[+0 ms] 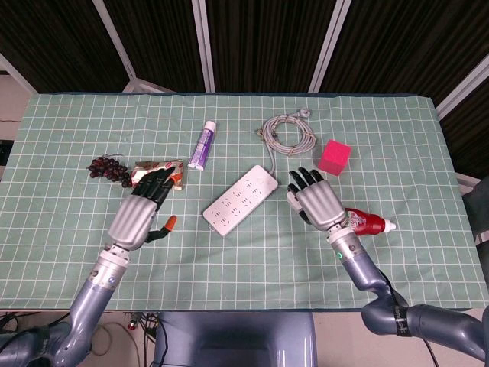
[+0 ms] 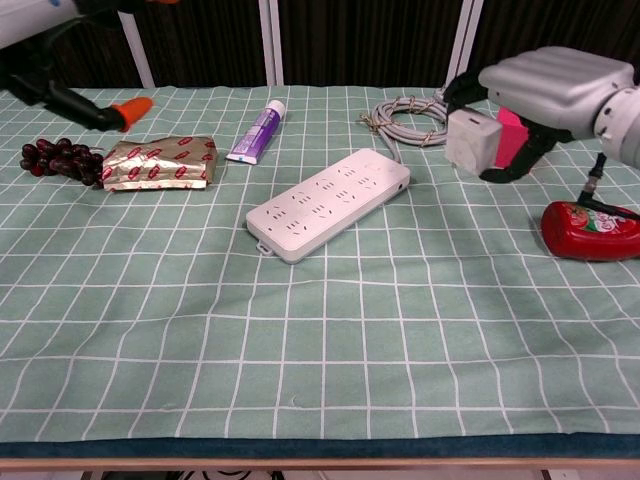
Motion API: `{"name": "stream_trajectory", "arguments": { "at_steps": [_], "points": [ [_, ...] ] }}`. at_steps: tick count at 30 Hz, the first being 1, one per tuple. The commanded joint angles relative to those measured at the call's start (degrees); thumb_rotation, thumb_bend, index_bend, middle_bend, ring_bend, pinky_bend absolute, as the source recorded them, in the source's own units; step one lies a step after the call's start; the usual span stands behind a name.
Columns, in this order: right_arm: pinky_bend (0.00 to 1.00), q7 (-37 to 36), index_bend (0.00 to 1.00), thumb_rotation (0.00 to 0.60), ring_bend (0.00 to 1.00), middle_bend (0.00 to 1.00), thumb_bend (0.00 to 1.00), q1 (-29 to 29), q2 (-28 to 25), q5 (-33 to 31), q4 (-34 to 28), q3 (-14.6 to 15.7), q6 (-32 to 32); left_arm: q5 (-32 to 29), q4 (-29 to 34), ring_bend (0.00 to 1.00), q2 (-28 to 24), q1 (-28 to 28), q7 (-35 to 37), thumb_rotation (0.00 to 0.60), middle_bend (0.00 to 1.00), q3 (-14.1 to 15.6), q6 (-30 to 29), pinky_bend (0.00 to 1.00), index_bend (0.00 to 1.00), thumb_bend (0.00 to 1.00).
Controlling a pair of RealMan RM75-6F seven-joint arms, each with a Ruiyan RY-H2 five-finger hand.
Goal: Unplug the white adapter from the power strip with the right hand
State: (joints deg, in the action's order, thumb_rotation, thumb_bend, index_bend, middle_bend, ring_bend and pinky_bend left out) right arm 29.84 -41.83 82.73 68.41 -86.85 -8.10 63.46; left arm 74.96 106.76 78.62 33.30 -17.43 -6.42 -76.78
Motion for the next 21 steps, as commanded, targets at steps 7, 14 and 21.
{"name": "stream_trajectory", "arguments": {
  "at_steps": [7,14,21],
  "points": [
    [0.13,5.13,0.11,0.600,0.03,0.05,0.40,4.59,2.14,-3.06,-0.15,3.73,3.33,4.58,-0.01,0.00,-5.33,-8.31,7.75,0.600,0.00,5.98,-5.94,0.07,0.08,0.28],
    [0.09,7.24,0.00,0.600,0.00,0.00,0.31,6.91,2.71,-1.85,-2.00,4.27,7.58,7.29,-2.83,0.00,-6.44,-13.02,12.47,0.600,0.00,8.45,-9.52,0.06,0.08,0.24],
    [0.05,1.36,0.00,0.600,0.00,0.00,0.31,12.12,-1.90,4.14,-6.08,5.69,14.88,10.01,-6.82,0.00,-6.94,-17.28,15.93,0.600,0.00,9.80,-13.01,0.06,0.08,0.24]
  ]
}}
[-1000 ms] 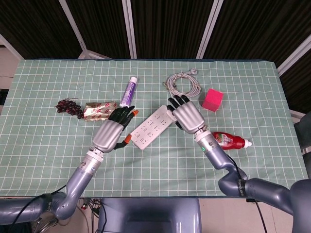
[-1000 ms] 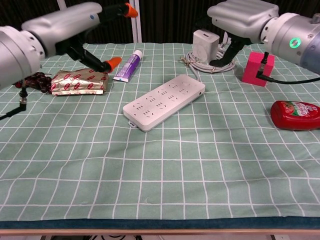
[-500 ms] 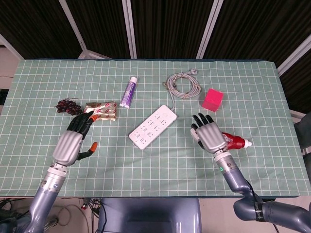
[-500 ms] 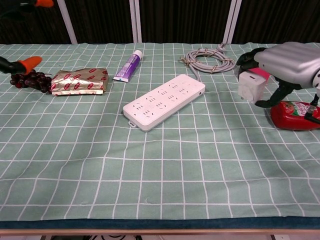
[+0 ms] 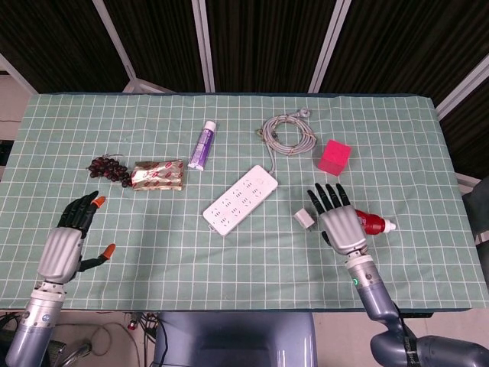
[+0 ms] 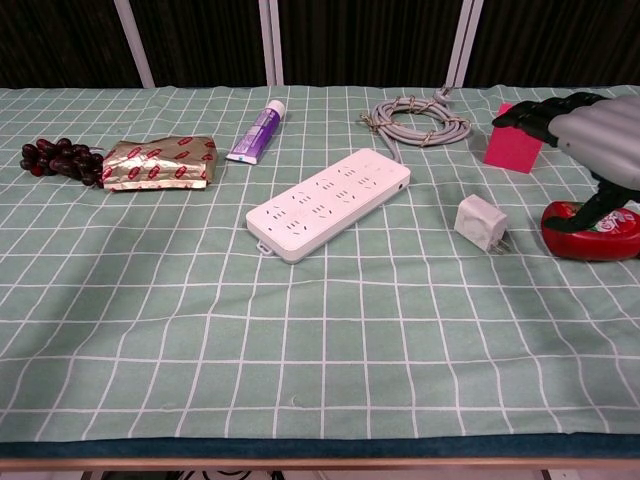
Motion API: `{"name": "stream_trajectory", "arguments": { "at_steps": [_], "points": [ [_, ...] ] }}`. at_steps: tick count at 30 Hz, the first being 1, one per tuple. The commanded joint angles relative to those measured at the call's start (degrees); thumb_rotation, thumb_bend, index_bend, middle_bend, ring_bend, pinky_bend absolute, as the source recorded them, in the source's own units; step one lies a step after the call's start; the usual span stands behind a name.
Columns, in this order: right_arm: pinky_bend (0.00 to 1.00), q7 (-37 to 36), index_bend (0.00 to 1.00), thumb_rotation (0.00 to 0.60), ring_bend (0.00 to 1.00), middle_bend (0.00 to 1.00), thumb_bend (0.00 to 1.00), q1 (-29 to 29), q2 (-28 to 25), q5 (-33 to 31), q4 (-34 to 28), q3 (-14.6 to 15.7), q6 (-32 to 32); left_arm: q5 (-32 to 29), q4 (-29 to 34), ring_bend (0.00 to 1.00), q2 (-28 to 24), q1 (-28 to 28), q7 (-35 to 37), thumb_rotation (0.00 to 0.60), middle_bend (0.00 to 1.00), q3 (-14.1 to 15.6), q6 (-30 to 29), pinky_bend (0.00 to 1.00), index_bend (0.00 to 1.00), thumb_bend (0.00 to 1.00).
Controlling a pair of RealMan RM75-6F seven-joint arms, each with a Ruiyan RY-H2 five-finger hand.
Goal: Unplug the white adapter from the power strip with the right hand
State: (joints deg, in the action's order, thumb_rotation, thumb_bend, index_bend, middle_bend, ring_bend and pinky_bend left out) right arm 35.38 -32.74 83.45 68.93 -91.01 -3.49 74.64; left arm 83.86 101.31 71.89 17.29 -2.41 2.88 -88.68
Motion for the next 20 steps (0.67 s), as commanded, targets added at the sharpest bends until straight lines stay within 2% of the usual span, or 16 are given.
{"name": "stream_trajectory", "arguments": {
  "at_steps": [1,5,10,14,20],
  "points": [
    [0.04,-5.66,0.00,0.600,0.00,0.00,0.31,4.16,-3.44,4.88,-2.13,1.64,5.06,1.50,-1.93,0.00,-0.23,-1.80,1.08,0.600,0.00,0.61,-1.58,0.06,0.08,0.24],
    [0.03,-15.92,0.00,0.600,0.00,0.00,0.30,11.53,-7.51,10.95,-1.90,5.63,13.06,3.37,-4.78,0.00,-0.34,-4.34,1.58,0.600,0.00,1.40,-3.70,0.05,0.06,0.21],
    [0.00,-28.92,0.00,0.600,0.00,0.00,0.26,18.26,-11.18,14.72,-0.27,8.58,18.76,4.08,-8.25,0.00,-0.95,-6.34,1.91,0.600,0.00,1.80,-4.35,0.03,0.03,0.16],
    [0.00,-33.83,0.00,0.600,0.00,0.00,0.22,22.37,-12.66,16.19,3.40,9.14,22.63,4.10,-10.55,0.00,-0.94,-8.17,2.42,0.600,0.00,2.02,-4.95,0.01,0.00,0.11],
    [0.00,-36.04,0.00,0.600,0.00,0.00,0.17,26.05,-13.75,17.39,6.48,8.80,25.35,3.66,-12.66,0.00,-1.10,-9.95,3.09,0.600,0.00,1.30,-5.40,0.00,0.00,0.06]
  ]
}}
